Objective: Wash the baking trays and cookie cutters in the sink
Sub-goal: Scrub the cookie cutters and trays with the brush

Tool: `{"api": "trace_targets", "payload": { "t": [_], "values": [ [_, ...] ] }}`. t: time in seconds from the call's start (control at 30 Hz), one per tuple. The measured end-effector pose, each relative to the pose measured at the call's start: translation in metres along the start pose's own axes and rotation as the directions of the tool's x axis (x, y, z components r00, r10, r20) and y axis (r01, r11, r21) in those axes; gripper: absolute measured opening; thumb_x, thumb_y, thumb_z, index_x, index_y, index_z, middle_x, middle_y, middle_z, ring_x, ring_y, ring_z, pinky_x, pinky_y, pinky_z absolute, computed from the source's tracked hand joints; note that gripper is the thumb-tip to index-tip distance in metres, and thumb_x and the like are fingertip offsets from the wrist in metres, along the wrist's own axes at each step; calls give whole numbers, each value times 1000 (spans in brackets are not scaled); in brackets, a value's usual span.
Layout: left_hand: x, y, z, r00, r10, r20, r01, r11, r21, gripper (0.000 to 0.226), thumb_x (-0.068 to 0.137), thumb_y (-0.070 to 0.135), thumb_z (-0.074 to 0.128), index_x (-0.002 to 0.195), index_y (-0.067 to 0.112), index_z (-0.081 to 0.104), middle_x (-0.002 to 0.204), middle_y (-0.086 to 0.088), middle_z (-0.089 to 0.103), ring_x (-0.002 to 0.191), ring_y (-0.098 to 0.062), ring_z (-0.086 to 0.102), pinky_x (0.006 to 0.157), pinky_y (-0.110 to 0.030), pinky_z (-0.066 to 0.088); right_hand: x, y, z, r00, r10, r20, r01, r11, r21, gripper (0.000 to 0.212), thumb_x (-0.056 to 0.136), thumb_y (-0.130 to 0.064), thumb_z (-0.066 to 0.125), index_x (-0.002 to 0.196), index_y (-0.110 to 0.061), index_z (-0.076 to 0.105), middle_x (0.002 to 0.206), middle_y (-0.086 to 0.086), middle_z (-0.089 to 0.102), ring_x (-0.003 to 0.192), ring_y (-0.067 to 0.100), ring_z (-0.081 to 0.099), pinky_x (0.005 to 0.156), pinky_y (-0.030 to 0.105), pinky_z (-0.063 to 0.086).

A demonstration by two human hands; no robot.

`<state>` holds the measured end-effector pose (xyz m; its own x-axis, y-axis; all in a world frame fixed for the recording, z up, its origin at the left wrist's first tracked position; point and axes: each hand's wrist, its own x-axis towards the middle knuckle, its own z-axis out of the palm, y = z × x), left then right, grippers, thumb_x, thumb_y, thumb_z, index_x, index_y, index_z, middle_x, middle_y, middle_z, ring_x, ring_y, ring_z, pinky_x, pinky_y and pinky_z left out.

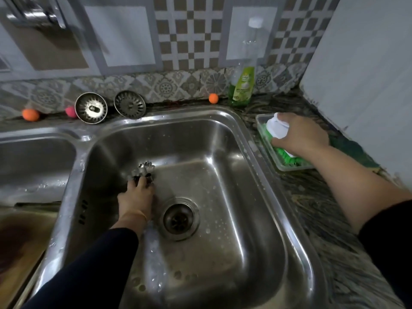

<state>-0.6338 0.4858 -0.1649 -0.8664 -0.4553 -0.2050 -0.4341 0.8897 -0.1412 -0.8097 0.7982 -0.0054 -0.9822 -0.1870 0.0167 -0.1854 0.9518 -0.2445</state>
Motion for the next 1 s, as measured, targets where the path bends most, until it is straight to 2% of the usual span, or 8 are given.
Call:
{"api": "trace_targets", "payload": {
  "t": [0.23,0.43,0.57,0.63,0.7,0.83,0.93,1.0],
  "values": [
    [-4,-18,13,993,100,-68,-105,991,-78,39,91,14,49,129,26,48,133,-1,32,117,-29,32,64,-33,48,-13,-18,-29,998,-26,-61,26,1000,-11,73,78,-37,71,143,-34,39,143,2,48,125,29,48,93,40,46],
    [-13,-16,-1,998,-10,-60,1,990,-141,41,93,28,47,133,18,44,136,-9,36,120,-31,35,87,-41,46,-39,-72,-59,979,-146,-140,157,985,67,71,76,-36,74,140,-32,44,141,0,50,122,28,51,93,38,44],
    [-30,-12,-19,994,-68,-87,28,915,-402,49,86,36,59,130,18,48,132,-9,39,117,-31,38,97,-41,41,-68,-111,-35,969,-240,-61,247,951,186,70,74,-37,73,138,-34,45,138,-3,53,118,23,54,82,30,41],
    [-37,-12,-29,994,-107,-18,67,736,-673,54,81,36,65,127,13,52,134,-14,40,118,-35,42,101,-41,41,-85,-128,-11,962,-272,-11,267,934,236,69,73,-37,72,137,-35,47,137,-8,54,117,19,56,82,26,42],
    [-40,-14,-30,989,-135,61,112,418,-901,60,70,35,72,120,7,57,130,-21,46,115,-36,52,102,-37,43,-100,-141,15,955,-290,60,261,920,291,71,70,-40,71,136,-36,47,134,-12,55,111,18,59,88,29,48],
    [-52,-18,-30,972,-202,124,160,171,-972,17,83,25,70,96,16,63,109,-18,67,91,-22,64,84,-28,50,-126,-158,59,942,-290,168,216,909,357,73,67,-40,72,135,-38,47,128,-14,58,105,14,61,86,30,50],
    [-60,-13,-41,970,-96,222,206,-156,-966,26,93,22,60,113,6,65,96,-14,69,80,-25,66,62,-28,54,-140,-164,82,941,-265,209,145,877,457,73,68,-38,75,136,-38,47,133,-12,56,108,12,60,93,32,49],
    [-66,-13,-50,965,-4,263,252,-271,-929,26,96,27,54,118,15,63,95,-8,68,75,-20,65,55,-25,52,-144,-168,89,953,-233,196,93,834,543,71,70,-37,76,136,-37,47,135,-12,54,108,12,60,95,36,49]
  ]
}}
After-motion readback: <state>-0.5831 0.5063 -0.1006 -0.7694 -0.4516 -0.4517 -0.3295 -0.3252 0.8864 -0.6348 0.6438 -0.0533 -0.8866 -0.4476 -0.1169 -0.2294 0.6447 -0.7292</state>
